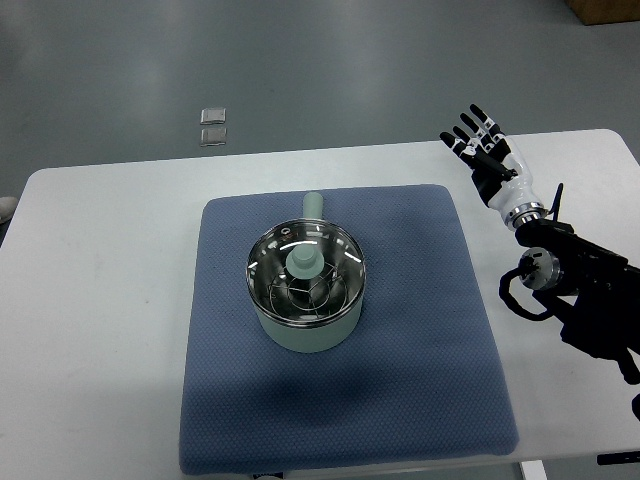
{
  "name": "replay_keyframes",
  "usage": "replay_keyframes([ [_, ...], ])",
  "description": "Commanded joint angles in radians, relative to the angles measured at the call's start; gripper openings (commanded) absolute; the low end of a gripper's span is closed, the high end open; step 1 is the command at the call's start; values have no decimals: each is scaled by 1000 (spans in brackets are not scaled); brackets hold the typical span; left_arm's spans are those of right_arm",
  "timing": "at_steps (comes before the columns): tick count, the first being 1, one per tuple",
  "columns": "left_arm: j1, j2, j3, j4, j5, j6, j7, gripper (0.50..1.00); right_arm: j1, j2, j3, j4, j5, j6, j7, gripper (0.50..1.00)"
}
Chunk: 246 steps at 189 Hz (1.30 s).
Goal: Open lid and place right of pot
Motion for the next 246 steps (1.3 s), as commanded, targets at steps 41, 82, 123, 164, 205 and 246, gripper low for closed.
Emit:
replay_keyframes([
  [41, 0, 0, 0, 0, 0, 0, 0, 1000, 121, -19, -11, 17, -374, -18, 1, 930],
  [82, 0, 0, 0, 0, 1, 0, 0, 1000, 247, -108, -13, 90, -775, 69, 0, 930],
  [123, 0, 0, 0, 0, 0, 0, 0, 1000, 387, -211, -53, 275, -1144, 247, 1, 928],
  [164, 0, 0, 0, 0, 0, 0, 0, 1000, 490, -240, -113, 408, -1339, 392, 1, 928],
  [205, 0, 0, -1, 0, 0, 0, 0, 1000, 623, -218, -245, 551, -1621, 427, 5, 926],
  [246, 0, 0, -1, 0, 0, 0, 0, 1000, 691, -123, -352, 561, -1727, 421, 15, 924],
])
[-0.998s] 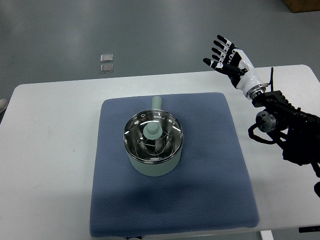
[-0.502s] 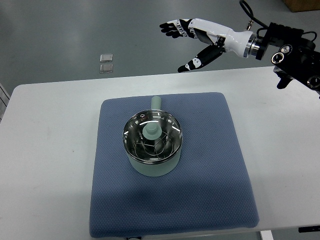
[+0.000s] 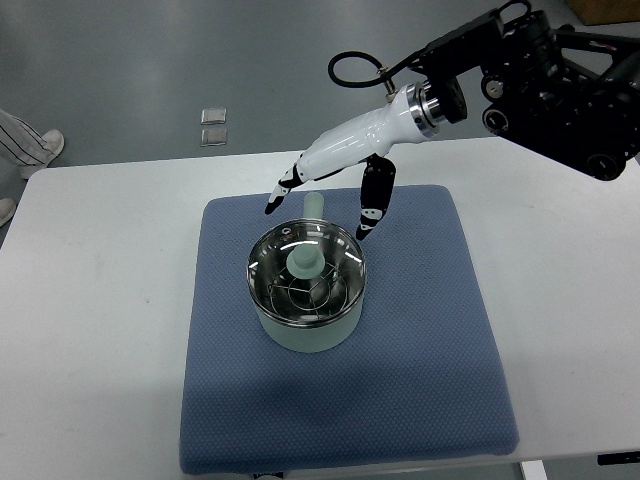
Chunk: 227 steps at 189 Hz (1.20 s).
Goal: Open lid and place right of pot
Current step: 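Swing the right hand over the saucepan toward the lid knob, then lower the right hand onto the green lid knob, fingers around it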
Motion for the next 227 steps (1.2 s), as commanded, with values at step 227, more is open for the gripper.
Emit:
replay_keyframes([
  [227, 0, 0, -1, 0, 0, 0, 0, 1000, -21, 106, -90, -30, -171, -148, 0, 834],
])
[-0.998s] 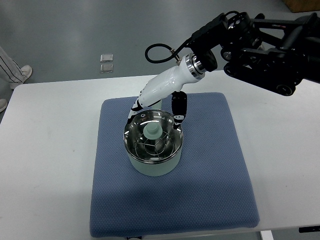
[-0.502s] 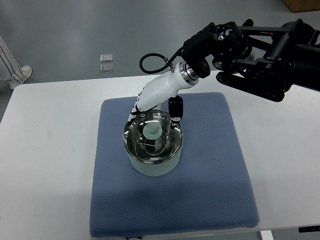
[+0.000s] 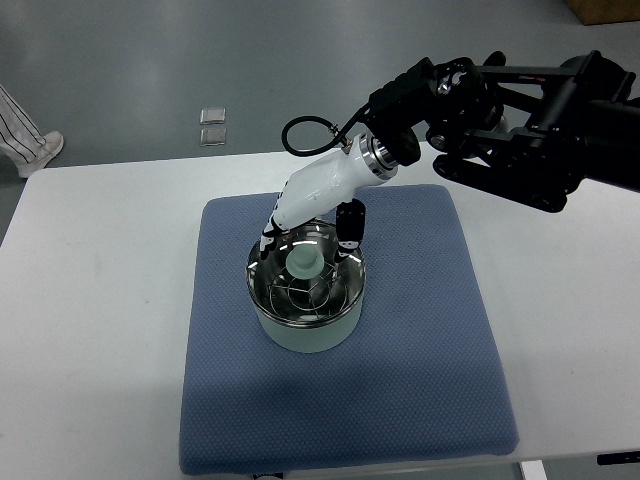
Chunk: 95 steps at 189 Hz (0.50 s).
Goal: Open lid and place right of pot
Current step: 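Lower the right hand onto the green lid knob, fingers around it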
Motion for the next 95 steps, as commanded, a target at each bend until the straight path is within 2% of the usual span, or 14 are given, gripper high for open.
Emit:
replay_keyframes([
  [1, 0, 0, 0, 0, 0, 0, 0, 1000, -8, 1, -2, 1, -25, -26, -1, 834],
  [46, 0, 0, 0, 0, 0, 0, 0, 1000, -13, -13, -23, 2, -46, -80, 1, 834],
  [95, 0, 0, 0, 0, 0, 0, 0, 1000, -13, -51, -21, 33, -43, -75, 15, 834],
])
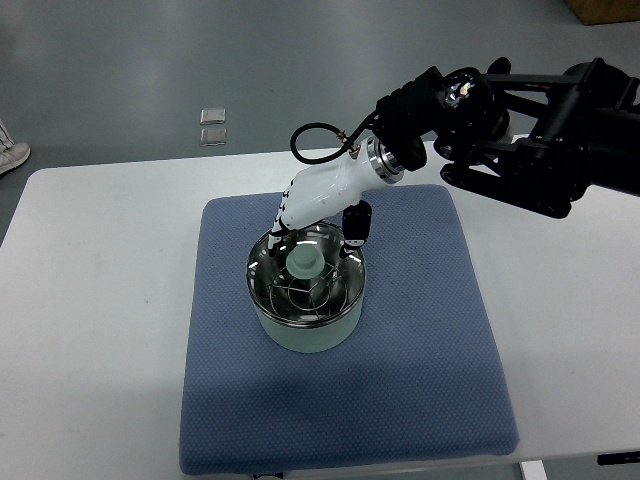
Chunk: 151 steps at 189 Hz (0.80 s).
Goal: Open lid and place right of pot
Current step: 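Lower the right hand onto the green lid knob, fingers around it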
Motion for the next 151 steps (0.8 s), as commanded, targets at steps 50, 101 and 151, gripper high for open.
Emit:
replay_keyframes([
  [50, 0, 0, 0, 0, 1, 0, 0, 1000, -18, -29, 1, 41, 6, -8, 7, 819],
  [101, 0, 0, 0, 0, 0, 0, 0, 1000, -43, -31, -3, 36, -2, -68, 7, 801],
  [151, 0, 0, 0, 0, 0, 0, 0, 1000, -37, -32, 3, 35, 1, -68, 7, 740],
])
